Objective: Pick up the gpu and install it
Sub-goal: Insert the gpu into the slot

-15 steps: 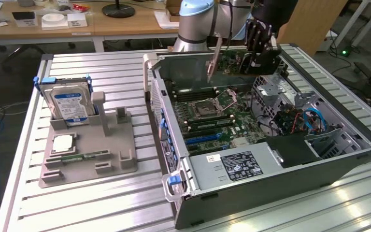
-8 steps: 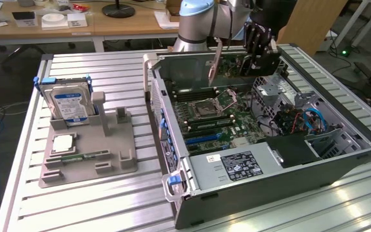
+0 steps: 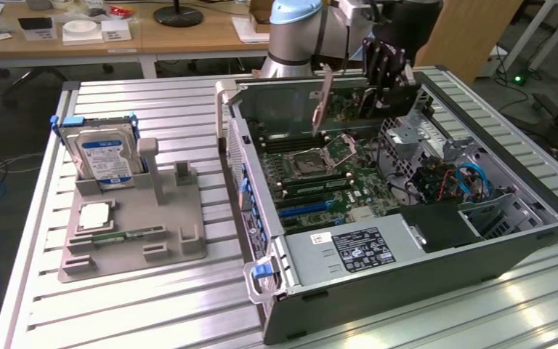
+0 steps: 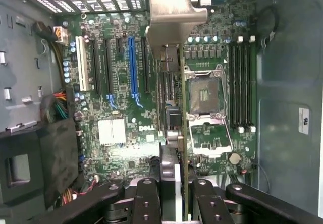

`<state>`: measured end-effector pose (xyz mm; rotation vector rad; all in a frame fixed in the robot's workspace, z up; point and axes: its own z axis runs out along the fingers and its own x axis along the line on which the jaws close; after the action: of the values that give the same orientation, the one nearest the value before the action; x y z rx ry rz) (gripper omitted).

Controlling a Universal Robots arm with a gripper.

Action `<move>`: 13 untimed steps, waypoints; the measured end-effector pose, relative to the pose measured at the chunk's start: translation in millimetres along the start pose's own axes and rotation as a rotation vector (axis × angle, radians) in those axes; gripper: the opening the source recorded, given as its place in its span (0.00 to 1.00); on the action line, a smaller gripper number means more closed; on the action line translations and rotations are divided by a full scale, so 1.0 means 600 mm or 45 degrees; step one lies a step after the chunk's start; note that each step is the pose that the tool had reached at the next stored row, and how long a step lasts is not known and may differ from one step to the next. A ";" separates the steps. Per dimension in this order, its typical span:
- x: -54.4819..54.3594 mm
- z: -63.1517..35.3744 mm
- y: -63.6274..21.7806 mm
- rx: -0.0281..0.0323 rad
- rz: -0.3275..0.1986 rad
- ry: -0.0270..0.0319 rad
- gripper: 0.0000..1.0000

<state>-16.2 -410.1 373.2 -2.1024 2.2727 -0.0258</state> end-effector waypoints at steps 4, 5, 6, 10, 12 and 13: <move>0.001 0.007 0.017 0.0087 0.001 -0.0007 0.29; 0.002 0.008 0.021 0.0094 0.001 -0.0006 0.29; 0.002 0.010 0.026 0.0106 0.002 -0.0007 0.29; 0.005 0.016 0.036 0.0167 0.006 -0.0008 0.29; 0.013 0.018 0.035 0.0168 0.006 -0.0015 0.29; 0.015 0.020 0.035 0.0170 0.006 -0.0017 0.29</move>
<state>-37.6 -417.2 360.3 -2.0897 2.2705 -0.0392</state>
